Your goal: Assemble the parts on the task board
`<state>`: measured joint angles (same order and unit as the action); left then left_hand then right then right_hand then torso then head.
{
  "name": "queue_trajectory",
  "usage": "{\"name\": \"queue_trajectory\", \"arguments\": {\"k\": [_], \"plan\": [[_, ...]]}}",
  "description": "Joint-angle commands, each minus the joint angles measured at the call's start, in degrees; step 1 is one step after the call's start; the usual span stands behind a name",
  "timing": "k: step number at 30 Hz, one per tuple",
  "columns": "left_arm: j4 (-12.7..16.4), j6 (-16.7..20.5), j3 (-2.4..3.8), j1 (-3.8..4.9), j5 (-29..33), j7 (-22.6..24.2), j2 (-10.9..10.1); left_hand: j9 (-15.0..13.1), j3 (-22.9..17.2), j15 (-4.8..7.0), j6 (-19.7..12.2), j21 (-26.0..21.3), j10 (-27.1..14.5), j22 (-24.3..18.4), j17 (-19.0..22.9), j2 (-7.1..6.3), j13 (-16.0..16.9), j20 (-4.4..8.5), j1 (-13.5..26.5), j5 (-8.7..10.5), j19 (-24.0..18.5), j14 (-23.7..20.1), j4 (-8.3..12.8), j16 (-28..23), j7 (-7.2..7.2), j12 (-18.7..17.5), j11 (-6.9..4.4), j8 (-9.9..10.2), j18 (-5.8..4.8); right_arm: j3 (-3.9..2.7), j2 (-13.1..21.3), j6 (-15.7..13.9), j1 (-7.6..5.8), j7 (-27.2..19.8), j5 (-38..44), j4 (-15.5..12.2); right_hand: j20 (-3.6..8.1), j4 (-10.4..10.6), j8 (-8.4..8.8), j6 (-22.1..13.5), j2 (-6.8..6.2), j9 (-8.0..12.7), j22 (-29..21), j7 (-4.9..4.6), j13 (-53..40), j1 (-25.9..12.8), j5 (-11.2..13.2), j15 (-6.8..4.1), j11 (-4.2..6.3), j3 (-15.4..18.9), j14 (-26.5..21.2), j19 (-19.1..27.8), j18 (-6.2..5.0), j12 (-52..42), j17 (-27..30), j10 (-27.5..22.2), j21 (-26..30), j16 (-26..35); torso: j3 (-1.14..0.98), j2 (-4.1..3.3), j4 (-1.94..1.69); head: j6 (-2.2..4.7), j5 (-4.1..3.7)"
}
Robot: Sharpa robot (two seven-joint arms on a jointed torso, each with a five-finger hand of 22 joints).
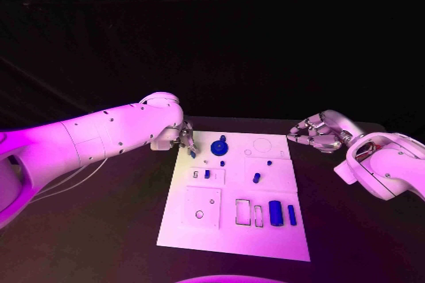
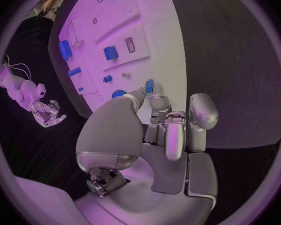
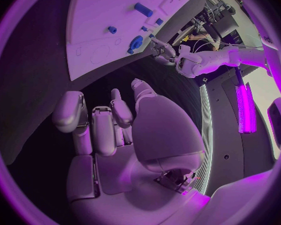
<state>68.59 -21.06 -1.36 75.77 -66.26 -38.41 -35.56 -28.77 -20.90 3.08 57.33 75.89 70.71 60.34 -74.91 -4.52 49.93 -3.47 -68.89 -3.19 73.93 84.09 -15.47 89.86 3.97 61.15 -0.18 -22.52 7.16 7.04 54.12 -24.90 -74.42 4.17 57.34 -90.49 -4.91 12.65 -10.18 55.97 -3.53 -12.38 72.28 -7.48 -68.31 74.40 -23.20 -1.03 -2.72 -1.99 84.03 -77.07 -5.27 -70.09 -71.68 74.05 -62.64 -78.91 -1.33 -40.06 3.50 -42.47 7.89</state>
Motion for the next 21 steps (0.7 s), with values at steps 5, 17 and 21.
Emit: {"name": "queue_trajectory", "arguments": {"k": [5, 17, 21], "plan": [[-0.02, -1.08, -0.04, 0.0, -0.24, -0.15, 0.2, -0.05, -0.25, 0.3, 0.28, 0.26, 0.38, 0.05, -15.09, 0.03, 0.09, 0.33, -0.57, -0.22, -0.02, 5.91, -0.03, 0.14, -0.13, 0.25, -0.06, -0.26, -1.17, -0.02, -0.03, 0.27, 0.02, -0.47, 0.51, -0.06, 0.18, 0.04, -0.35, -0.31, -0.34, -0.08, 0.07, -0.04, -0.07, 0.28, -0.21, -0.42, -0.02, 0.23, 1.97, 0.21, -0.58, -0.19, -0.06, -0.15, 0.02, 0.14, -0.02, 0.02, -0.01, 0.05, 0.07], [-0.05, -0.8, -0.06, -0.01, 0.54, -0.14, 0.27, -0.22, -4.27, 0.68, -0.16, 0.32, 0.42, 0.17, -15.09, 0.54, -0.28, 0.67, -5.51, -0.3, 0.02, 5.91, 3.44, 0.14, -0.49, -0.19, -0.45, -0.48, -1.18, -0.02, -0.02, 0.25, 0.02, -0.48, 0.51, -0.06, 0.18, 0.04, -0.35, -0.31, -0.34, -0.08, 0.07, -0.04, -0.07, 0.28, -0.21, -0.42, -0.02, 0.23, 1.97, 0.21, -0.58, -0.19, -0.06, -0.15, 0.02, 0.14, -0.01, 0.02, 0.03, -0.03, 0.07], [-0.04, -0.56, -0.07, -0.01, 1.15, -0.11, 0.28, -0.51, -7.74, 0.77, -0.55, 0.39, 0.61, 0.3, -15.09, 0.71, -0.55, 0.83, -8.04, -0.31, 0.08, 5.91, 6.33, 0.14, -0.43, -0.58, -0.46, -0.77, -1.22, -0.02, -0.02, 0.25, 0.02, -0.5, 0.51, -0.06, 0.18, 0.04, -0.35, -0.31, -0.34, -0.08, 0.07, -0.04, -0.07, 0.28, -0.21, -0.42, -0.02, 0.23, 1.97, 0.21, -0.58, -0.19, -0.06, -0.15, 0.02, 0.14, -0.03, 0.02, 0.02, -0.1, 0.08]]}}
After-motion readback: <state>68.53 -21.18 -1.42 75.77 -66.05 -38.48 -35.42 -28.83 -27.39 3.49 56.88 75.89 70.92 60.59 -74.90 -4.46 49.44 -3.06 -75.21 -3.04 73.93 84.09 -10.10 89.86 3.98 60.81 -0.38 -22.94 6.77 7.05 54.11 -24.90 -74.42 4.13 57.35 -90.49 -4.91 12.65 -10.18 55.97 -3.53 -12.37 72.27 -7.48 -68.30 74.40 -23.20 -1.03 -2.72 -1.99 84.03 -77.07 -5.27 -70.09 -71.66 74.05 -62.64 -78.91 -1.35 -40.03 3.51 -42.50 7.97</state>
